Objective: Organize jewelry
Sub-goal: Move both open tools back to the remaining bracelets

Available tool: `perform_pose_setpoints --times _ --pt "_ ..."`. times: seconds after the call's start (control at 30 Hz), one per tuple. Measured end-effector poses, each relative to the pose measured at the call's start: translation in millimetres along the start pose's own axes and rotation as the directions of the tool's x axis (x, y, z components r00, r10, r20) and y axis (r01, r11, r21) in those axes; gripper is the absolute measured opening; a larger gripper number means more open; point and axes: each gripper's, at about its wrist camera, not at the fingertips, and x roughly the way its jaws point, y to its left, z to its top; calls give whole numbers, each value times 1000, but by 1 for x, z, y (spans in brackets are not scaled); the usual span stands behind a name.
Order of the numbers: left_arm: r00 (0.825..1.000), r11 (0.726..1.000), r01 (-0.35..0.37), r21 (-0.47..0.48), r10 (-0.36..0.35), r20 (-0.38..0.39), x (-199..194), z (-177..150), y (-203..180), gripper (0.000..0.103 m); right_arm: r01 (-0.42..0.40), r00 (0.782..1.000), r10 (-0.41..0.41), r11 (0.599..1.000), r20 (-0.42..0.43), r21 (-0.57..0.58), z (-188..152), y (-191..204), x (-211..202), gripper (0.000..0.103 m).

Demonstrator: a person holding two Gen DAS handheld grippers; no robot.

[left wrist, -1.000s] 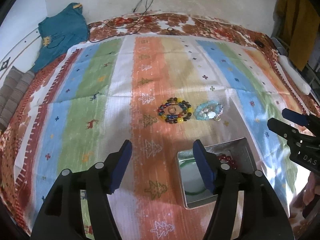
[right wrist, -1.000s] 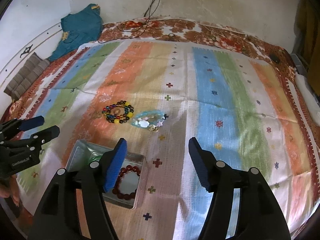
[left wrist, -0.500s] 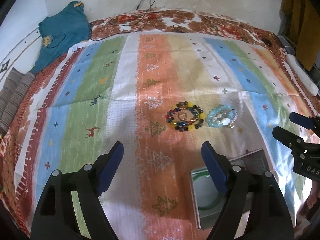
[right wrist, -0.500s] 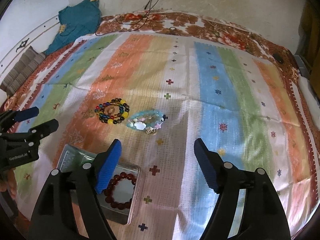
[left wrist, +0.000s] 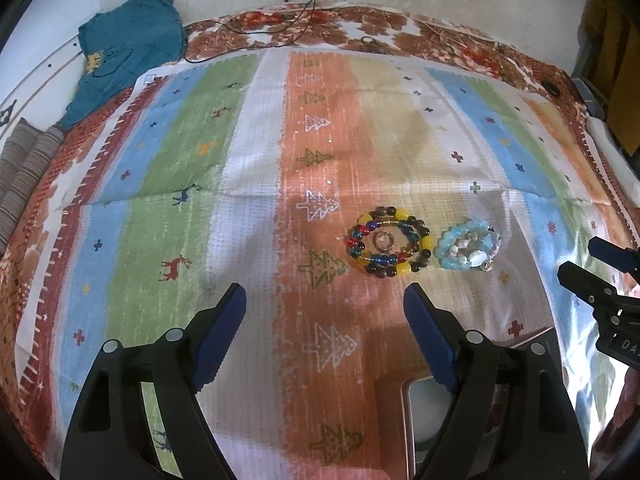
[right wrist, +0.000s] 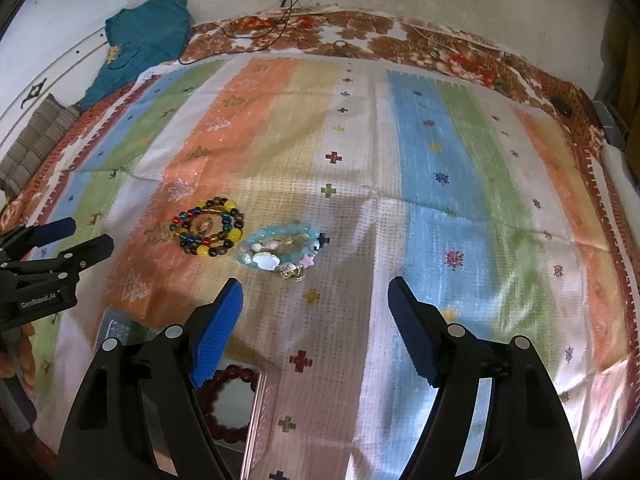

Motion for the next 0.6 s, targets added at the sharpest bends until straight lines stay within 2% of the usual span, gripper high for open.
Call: perform_pose_setpoints --times 0.6 --pt "998 998 44 -51 -46 -43 36 17 8 80 11 999 -10 1000 -53 15 10 -7 35 75"
